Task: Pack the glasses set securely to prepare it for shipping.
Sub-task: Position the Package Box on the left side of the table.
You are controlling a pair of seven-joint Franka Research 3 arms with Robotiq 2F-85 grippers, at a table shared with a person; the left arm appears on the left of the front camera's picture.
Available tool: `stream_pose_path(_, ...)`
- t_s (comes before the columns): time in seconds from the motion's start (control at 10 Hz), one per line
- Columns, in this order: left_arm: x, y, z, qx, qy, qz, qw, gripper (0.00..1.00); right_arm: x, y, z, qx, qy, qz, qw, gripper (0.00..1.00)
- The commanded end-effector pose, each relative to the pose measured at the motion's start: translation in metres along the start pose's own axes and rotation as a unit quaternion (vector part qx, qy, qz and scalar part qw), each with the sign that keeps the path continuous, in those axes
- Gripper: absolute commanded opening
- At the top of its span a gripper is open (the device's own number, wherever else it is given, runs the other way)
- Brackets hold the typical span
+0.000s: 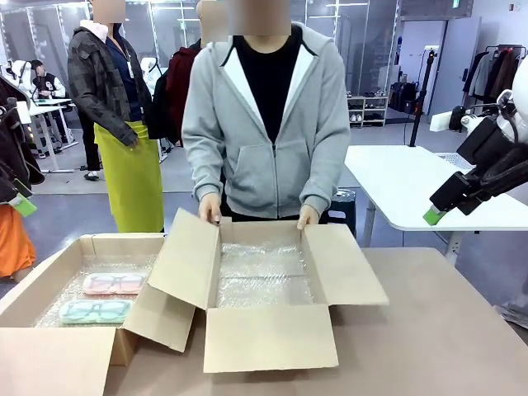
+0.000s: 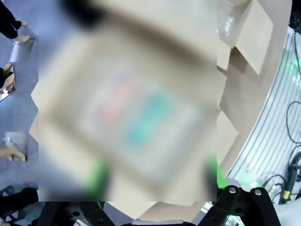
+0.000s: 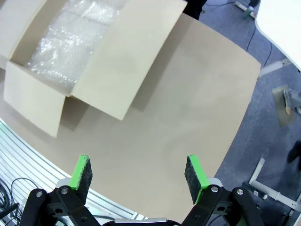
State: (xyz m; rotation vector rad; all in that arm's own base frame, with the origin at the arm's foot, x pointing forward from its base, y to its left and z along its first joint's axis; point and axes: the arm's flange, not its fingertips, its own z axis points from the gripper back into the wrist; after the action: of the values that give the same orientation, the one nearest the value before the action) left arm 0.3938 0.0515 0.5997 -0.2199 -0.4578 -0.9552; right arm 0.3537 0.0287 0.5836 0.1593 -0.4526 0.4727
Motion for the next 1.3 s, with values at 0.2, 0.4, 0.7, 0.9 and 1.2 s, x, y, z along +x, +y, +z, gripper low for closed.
stream_pose_path(0.2,0.0010,0.0006,0.0017,0.009,0.006,0.003,1.000,1.00,0.0006,0.0015,0.0015,-0.006,0.000,-0.003,1.000,1.00)
stream_pose_path(0.4,0.0010,0.0006,0.0017,0.009,0.006,0.003,1.000,1.00,0.0006,0.0015,0.0015,-0.006,0.000,-0.003,1.000,1.00)
stream_pose_path(0.7,0.0010,0.0006,0.0017,0.009,0.006,0.003,1.000,1.00,0.0006,0.0015,0.0015,-0.006,0.000,-0.003,1.000,1.00)
stream_pose_path(0.9,0.0010,0.0006,0.0017,0.009,0.006,0.003,1.000,1.00,0.0006,0.0015,0.0015,-0.006,0.000,-0.003,1.000,1.00)
stream_pose_path(1.2,0.0010,0.0006,0.0017,0.009,0.006,0.003,1.000,1.00,0.0006,0.0015,0.0015,-0.006,0.000,-0.003,1.000,1.00)
